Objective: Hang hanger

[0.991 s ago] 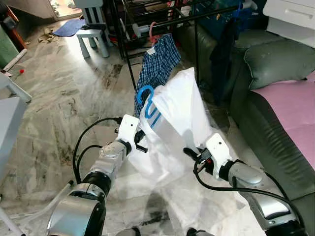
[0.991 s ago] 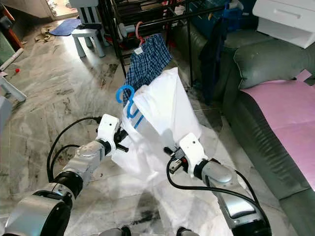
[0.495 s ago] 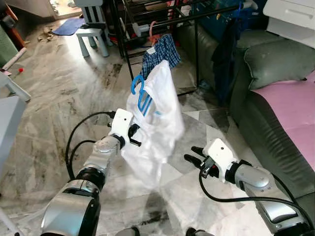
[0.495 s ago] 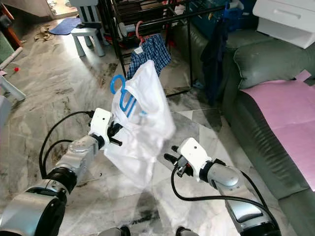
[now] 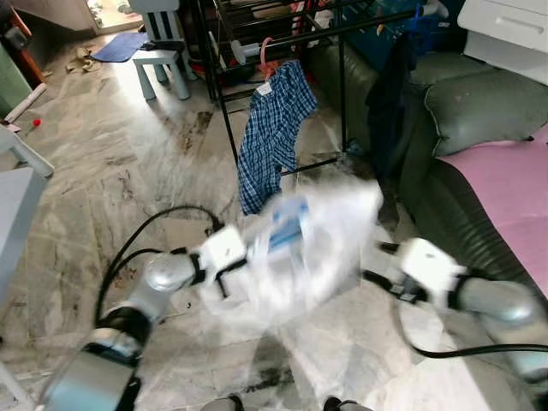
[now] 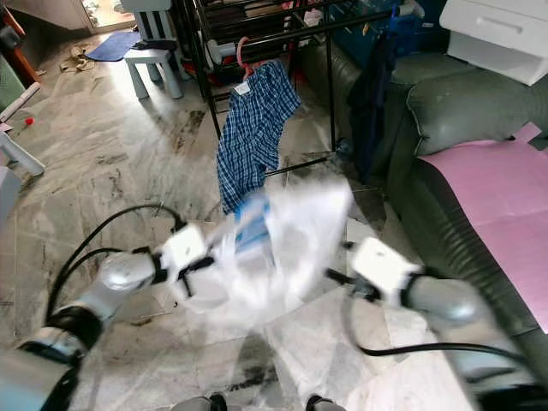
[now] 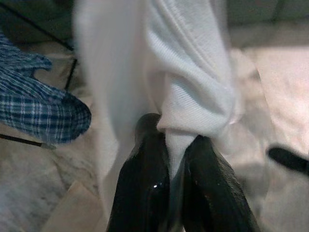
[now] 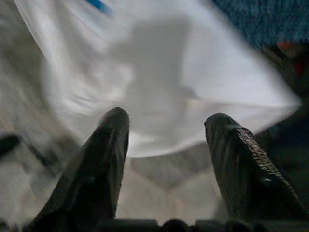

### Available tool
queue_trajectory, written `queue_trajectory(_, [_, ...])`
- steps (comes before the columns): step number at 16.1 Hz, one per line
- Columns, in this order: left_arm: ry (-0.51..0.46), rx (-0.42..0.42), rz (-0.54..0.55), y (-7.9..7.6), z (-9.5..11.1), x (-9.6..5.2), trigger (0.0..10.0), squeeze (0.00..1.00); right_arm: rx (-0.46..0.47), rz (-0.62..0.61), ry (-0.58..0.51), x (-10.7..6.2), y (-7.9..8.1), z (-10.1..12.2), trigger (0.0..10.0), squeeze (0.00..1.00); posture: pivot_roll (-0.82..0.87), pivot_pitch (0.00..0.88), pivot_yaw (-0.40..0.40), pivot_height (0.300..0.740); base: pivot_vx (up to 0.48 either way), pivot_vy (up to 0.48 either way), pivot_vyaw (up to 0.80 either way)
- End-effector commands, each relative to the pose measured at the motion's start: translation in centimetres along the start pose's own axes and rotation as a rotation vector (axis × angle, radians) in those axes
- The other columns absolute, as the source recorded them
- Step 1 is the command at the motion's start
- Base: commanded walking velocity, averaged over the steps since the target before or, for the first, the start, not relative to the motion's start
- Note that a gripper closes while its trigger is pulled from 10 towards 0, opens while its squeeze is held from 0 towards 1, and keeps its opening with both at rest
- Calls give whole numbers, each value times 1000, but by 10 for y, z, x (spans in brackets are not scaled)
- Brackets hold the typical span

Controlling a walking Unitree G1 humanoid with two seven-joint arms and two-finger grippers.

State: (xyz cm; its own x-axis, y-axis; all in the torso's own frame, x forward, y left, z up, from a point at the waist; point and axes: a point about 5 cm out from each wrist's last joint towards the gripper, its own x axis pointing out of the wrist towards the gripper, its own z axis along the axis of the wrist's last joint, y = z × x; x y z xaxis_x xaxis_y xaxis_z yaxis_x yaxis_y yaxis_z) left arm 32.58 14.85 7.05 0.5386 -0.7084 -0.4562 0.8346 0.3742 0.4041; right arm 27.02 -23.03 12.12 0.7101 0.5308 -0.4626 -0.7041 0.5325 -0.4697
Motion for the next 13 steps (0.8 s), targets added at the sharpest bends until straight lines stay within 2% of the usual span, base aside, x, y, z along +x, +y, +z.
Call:
queue_trajectory(1, [-8, 68, -33, 2, 4, -2, 0, 0, -35, 38, -2, -5, -1, 2, 10000, 1000, -119, 127, 86, 740, 0, 0, 0])
queue_trajectory(3, [19, 124, -90, -2, 1, -4, 0, 0, -81, 85, -22, -10, -7, 13, 10000, 1000, -124, 125, 82, 740, 0, 0, 0])
queue_trajectory(5, [26, 144, -103, -4, 1, -2, 0, 0, -72, 140, -53, -10, -5, 22, 10000, 1000, -124, 124, 82, 740, 0, 0, 0])
queue_trajectory(7, [-38, 175, -112, -7, 9, 1, 0, 0, -70, 152, -78, -9, -8, 28, 10000, 1000, -125, 124, 80, 740, 0, 0, 0])
queue_trajectory(10, [-140, 191, -111, -6, 23, 4, 0, 0, -69, 195, -50, -6, -12, 22, 10000, 1000, -123, 122, 75, 740, 0, 0, 0])
queue_trajectory(11, [-161, 211, -112, -7, 26, 5, 0, 0, -65, 238, -30, -7, -10, 18, 10000, 914, -123, 122, 73, 740, 0, 0, 0])
queue_trajectory(12, [-184, 216, -125, -8, 29, 6, 0, 0, -69, 252, -21, -5, -9, 17, 10000, 514, -122, 122, 71, 740, 0, 0, 0])
queue_trajectory(13, [-201, 226, -135, -10, 31, 6, 0, 0, -90, 260, -12, -4, -10, 16, 10000, 0, -122, 122, 70, 740, 0, 0, 0])
